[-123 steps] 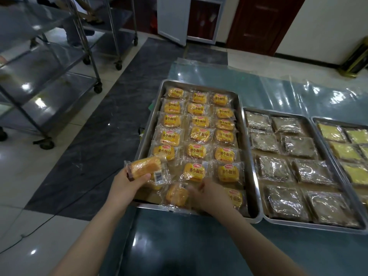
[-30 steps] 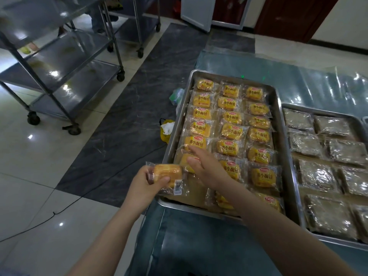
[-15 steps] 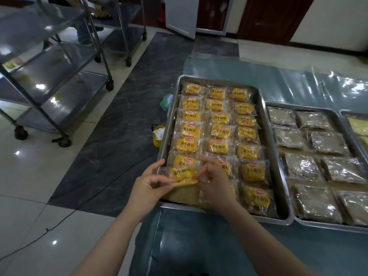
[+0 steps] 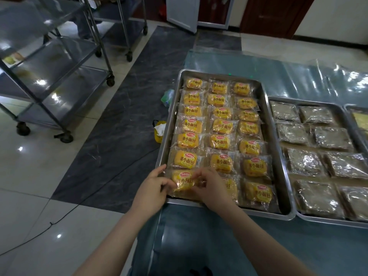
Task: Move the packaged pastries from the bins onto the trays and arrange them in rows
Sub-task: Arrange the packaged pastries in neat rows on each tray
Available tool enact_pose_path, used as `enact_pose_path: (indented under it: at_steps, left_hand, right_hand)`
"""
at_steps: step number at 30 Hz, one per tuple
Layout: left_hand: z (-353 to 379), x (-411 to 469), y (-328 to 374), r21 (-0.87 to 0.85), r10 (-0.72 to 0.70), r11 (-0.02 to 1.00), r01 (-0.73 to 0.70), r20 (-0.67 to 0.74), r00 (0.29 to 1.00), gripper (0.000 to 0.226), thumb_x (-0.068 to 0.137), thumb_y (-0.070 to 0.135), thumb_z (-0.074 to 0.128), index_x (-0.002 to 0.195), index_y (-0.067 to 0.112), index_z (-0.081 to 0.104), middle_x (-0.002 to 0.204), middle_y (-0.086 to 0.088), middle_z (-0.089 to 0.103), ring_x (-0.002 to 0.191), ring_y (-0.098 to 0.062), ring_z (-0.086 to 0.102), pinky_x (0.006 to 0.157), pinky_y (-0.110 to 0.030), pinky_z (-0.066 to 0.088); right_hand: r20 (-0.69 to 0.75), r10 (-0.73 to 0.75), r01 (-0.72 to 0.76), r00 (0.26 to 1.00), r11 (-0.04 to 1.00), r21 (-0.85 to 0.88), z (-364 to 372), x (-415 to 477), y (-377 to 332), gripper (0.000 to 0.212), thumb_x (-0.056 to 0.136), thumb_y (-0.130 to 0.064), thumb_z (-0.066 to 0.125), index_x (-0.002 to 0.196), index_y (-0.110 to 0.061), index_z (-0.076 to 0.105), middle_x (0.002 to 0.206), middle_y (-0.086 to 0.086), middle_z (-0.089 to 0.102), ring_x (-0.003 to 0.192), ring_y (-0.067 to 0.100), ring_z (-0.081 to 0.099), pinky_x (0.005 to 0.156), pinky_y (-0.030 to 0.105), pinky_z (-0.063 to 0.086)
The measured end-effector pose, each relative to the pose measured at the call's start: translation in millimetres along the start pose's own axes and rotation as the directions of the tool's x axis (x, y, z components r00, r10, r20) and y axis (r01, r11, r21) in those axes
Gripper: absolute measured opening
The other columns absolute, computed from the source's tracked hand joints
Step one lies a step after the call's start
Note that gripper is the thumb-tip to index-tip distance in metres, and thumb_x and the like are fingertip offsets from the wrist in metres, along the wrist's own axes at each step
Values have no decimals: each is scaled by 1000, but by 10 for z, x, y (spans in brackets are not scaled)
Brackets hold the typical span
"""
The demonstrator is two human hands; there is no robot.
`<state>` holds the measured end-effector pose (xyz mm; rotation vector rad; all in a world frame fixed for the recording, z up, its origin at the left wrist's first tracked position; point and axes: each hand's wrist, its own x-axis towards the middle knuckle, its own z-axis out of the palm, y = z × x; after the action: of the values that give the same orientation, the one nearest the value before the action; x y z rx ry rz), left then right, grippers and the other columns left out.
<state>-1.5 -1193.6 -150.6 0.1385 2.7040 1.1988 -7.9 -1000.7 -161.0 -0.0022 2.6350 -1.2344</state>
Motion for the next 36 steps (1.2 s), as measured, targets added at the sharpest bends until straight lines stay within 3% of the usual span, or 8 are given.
enact_pose_path:
  at_steps: [4,7,13,19,22,26,31,36]
  left_hand:
    - [-11,-3,11,72,-33,997,34,-12,999,39,80,-9,52,83,24,72,141,4,43,120,-13,48,95,-16,32]
    - [-11,16,54,80,6,997,-3,-47,999,33,82,-4,55,85,26,68,133,7,50,111,-8,51,92,-18,36]
    - [118,132,117,80,85,993,-84,-11,996,33,86,3,55,106,27,65,135,10,48,121,-6,45,103,-25,34]
    - [332,539,289,160,139,975,-151,84,987,52,89,22,58,136,34,41,152,10,25,131,-13,37,106,-25,27]
    - [469,843,352,346,148,919,-187,137,979,66,91,38,53,146,37,17,157,6,-1,144,-19,0,112,-37,2]
    - [612,1000,144,518,101,830,-204,221,970,78,91,57,37,145,36,-15,151,-2,-27,136,-23,-29,107,-39,-16]
    - [762,956,-23,578,89,795,-182,187,978,76,90,61,22,143,30,-22,150,-6,-32,135,-25,-33,107,-40,-18]
    - [780,910,-51,587,128,785,-199,162,979,76,88,61,13,142,25,-28,146,-8,-38,134,-25,-35,109,-41,-16]
  right_hand:
    - [61,-71,80,996,984,-161,76,5,94,29,79,-18,73,96,-32,56,115,-17,42,92,-1,47,78,9,37]
    - [49,-170,176,984,930,-323,56,36,109,20,81,-28,70,99,-31,61,115,-14,56,107,9,46,92,23,35]
    - [-215,-168,64,962,906,-418,-187,143,273,23,87,-34,57,108,-27,63,119,-5,55,113,19,45,94,32,37]
    - [-125,-59,-18,990,841,-541,-394,380,553,55,95,-47,44,144,-33,26,160,-1,7,146,24,-7,115,42,2]
    - [-11,-40,25,999,797,-604,-372,494,589,65,96,-50,36,150,-37,2,159,-1,-12,142,24,-22,113,43,-10]
    - [61,-6,43,998,775,-631,-294,488,678,66,97,-54,29,147,-41,-12,155,-4,-22,141,24,-22,112,43,-11]
    - [72,-40,77,997,759,-646,-237,426,760,67,96,-56,23,135,-49,-31,154,-6,-23,141,24,-23,114,42,-9]
    - [72,-17,60,997,746,-663,-225,416,786,65,94,-60,17,137,-47,-29,155,-6,-25,141,27,-26,114,45,-11]
